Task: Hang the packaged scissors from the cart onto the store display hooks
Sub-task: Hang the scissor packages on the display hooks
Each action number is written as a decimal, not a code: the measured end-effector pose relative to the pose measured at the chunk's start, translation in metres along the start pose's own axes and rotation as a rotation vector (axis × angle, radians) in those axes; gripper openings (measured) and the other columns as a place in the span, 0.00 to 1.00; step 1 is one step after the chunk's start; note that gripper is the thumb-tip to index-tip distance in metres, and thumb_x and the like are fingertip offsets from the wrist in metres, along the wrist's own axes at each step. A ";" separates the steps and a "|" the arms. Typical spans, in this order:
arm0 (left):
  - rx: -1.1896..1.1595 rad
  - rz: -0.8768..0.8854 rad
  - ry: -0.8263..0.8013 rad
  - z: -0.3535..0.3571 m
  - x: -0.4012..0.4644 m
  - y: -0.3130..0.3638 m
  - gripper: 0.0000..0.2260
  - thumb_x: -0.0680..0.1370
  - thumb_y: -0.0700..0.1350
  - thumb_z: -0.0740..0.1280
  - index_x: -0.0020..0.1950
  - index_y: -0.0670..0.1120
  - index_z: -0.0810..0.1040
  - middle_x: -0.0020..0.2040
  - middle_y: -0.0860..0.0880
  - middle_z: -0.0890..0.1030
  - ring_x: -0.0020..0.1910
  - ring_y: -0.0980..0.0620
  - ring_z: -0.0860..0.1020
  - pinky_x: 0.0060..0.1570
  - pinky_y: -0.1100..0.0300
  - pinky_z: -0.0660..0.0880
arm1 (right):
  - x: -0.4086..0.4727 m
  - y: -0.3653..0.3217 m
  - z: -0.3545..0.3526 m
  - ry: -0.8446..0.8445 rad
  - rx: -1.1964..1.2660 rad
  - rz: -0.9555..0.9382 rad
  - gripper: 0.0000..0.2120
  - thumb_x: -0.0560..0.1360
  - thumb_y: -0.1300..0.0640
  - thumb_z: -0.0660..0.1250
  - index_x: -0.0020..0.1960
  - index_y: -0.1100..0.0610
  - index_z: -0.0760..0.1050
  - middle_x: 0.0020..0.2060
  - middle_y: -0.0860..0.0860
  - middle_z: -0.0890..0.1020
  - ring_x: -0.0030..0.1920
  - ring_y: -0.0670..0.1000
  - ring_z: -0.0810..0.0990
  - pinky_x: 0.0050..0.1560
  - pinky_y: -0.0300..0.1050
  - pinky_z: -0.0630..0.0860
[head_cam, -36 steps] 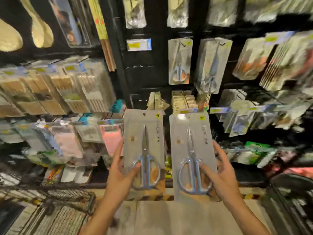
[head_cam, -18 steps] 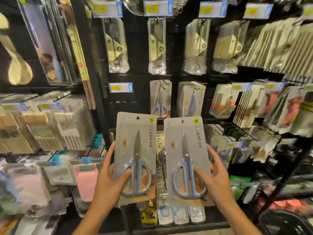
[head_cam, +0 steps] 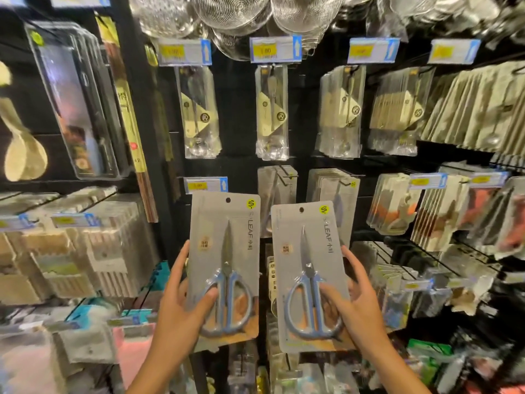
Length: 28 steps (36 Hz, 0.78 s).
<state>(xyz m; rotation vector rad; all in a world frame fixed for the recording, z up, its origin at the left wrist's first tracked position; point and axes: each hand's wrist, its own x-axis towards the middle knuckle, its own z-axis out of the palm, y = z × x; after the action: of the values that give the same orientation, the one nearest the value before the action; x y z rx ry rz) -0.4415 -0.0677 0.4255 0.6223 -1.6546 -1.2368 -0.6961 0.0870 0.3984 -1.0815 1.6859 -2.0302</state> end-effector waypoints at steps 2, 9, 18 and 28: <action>0.009 -0.003 0.007 0.002 0.007 -0.002 0.39 0.71 0.46 0.74 0.74 0.73 0.61 0.67 0.63 0.78 0.63 0.58 0.80 0.54 0.62 0.80 | 0.010 0.006 0.002 -0.003 0.007 0.000 0.37 0.74 0.64 0.73 0.76 0.43 0.63 0.63 0.43 0.82 0.59 0.47 0.83 0.52 0.41 0.82; 0.028 -0.025 0.085 0.013 0.029 -0.009 0.38 0.72 0.45 0.74 0.73 0.74 0.61 0.65 0.59 0.81 0.60 0.58 0.82 0.49 0.65 0.81 | 0.056 0.021 0.005 -0.029 0.078 0.013 0.36 0.74 0.65 0.73 0.72 0.37 0.65 0.61 0.42 0.83 0.60 0.48 0.83 0.56 0.47 0.82; 0.060 0.010 0.121 0.035 0.052 -0.002 0.39 0.72 0.43 0.72 0.77 0.67 0.60 0.60 0.72 0.79 0.59 0.63 0.81 0.48 0.70 0.80 | 0.105 0.029 0.007 -0.091 0.097 0.000 0.36 0.75 0.64 0.73 0.76 0.43 0.63 0.62 0.40 0.81 0.59 0.47 0.83 0.52 0.41 0.82; 0.103 0.073 0.180 0.046 0.062 -0.003 0.39 0.73 0.43 0.73 0.77 0.67 0.61 0.65 0.74 0.74 0.62 0.64 0.79 0.53 0.70 0.78 | 0.128 0.037 0.017 -0.156 0.237 0.085 0.38 0.69 0.59 0.75 0.75 0.42 0.66 0.54 0.41 0.86 0.55 0.50 0.86 0.52 0.50 0.83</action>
<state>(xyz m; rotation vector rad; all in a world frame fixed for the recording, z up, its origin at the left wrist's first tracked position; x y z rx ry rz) -0.5092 -0.0994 0.4448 0.7087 -1.5831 -1.0176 -0.7800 -0.0172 0.4108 -1.0392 1.3532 -1.9768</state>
